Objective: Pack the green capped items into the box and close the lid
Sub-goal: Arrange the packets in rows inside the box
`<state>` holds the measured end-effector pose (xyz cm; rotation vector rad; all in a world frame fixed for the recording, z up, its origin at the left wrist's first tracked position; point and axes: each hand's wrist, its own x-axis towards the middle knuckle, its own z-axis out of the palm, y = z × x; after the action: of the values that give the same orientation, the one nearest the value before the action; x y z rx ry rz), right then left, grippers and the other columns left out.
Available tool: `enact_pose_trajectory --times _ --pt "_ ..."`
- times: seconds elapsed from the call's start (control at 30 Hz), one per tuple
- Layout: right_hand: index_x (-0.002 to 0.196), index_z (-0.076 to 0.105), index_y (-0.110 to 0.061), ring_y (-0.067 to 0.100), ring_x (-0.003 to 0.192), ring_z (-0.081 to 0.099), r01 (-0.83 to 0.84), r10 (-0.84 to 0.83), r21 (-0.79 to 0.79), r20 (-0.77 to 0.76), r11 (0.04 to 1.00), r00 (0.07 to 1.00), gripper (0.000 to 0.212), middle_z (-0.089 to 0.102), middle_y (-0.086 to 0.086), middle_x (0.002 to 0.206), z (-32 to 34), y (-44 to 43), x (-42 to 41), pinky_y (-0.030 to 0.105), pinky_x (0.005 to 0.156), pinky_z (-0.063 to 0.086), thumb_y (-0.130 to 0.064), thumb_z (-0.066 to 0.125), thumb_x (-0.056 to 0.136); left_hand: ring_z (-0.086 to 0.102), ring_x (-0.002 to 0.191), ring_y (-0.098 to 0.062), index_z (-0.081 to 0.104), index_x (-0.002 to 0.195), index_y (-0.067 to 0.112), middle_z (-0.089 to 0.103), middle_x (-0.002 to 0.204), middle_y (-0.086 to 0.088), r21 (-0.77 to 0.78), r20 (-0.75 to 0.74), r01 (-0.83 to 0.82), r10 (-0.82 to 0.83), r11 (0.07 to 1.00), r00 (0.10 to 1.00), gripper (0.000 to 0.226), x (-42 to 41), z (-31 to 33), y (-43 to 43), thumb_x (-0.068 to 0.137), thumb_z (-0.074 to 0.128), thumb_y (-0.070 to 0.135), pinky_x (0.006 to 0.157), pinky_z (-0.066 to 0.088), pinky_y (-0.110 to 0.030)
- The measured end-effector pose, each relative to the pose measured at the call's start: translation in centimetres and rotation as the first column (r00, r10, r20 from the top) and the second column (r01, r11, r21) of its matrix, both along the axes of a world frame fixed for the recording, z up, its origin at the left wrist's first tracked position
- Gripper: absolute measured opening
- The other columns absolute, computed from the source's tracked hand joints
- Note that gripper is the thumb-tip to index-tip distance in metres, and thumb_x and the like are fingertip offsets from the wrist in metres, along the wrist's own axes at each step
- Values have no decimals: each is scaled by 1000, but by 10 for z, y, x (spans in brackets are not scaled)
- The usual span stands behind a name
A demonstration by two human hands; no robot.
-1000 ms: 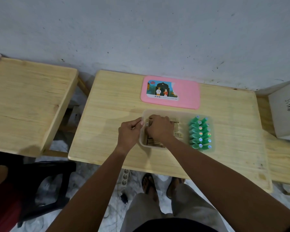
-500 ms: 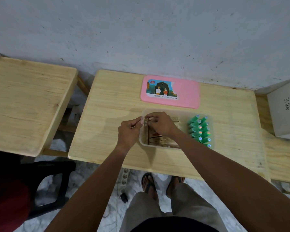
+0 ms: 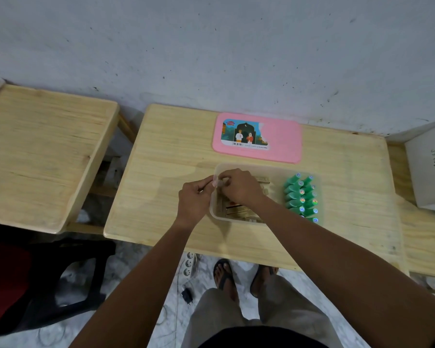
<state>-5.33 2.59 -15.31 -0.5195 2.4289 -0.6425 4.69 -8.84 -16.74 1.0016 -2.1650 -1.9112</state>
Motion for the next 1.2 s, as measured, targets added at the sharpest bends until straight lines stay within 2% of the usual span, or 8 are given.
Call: enact_pose_trajectory --times 0.23,0.4,0.53,0.63,0.77,0.93,1.1,1.2 --pt "93 69 -30 27 91 64 38 -34 61 -77 997 996 17 70 1 96 -1 -7 3 35 74 55 -33 64 77 70 101 -9 69 103 47 77 101 6 -4 17 15 -15 1000 1000 18 -1 2 -1 87 68 39 87 58 -46" --pt "79 69 -26 15 64 64 291 -248 -217 206 932 947 13 69 -4 67 3 0 0 28 64 53 -20 77 71 69 91 -7 70 104 45 78 94 5 -11 34 14 -14 1000 999 18 -1 1 -1 87 68 38 83 59 -49" --pt "84 70 -21 14 54 64 303 -221 -304 274 904 936 19 67 -1 65 5 14 -2 27 60 52 -12 81 72 68 96 -6 70 107 43 77 101 2 -2 23 22 -22 1000 999 23 1 1 -1 84 67 43 87 58 -47" --pt "82 75 -18 13 47 67 304 -237 -266 257 915 937 5 72 2 66 9 18 -3 23 53 54 -20 78 79 69 102 -10 72 109 36 76 103 3 5 16 18 -18 1000 1000 24 1 2 -1 86 68 38 89 58 -45" --pt "73 73 -6 21 53 71 285 -222 -171 310 943 924 29 71 8 59 17 14 -9 27 52 56 -32 72 86 69 100 -9 72 111 33 76 104 5 -14 15 17 -17 1000 1000 23 0 4 -1 88 69 35 86 58 -47" --pt "71 68 -6 24 54 68 362 -266 -143 450 921 853 26 69 11 65 16 10 -16 27 50 51 -25 71 89 66 93 -3 67 101 50 77 100 5 -30 3 24 -24 999 1000 19 0 7 0 89 68 35 85 59 -47" --pt "66 63 -11 21 54 69 339 -272 -136 362 931 892 35 72 10 63 19 12 -15 27 57 59 -40 79 79 68 84 -3 67 103 51 78 94 5 -47 17 36 -35 998 999 19 0 5 0 89 67 38 82 59 -48" --pt "76 64 -6 20 55 71 373 -292 -160 382 914 877 32 71 11 63 19 12 -12 26 53 59 -33 80 80 67 90 -2 70 105 43 77 100 2 -31 10 17 -17 999 1000 18 1 4 0 89 68 36 85 59 -47"
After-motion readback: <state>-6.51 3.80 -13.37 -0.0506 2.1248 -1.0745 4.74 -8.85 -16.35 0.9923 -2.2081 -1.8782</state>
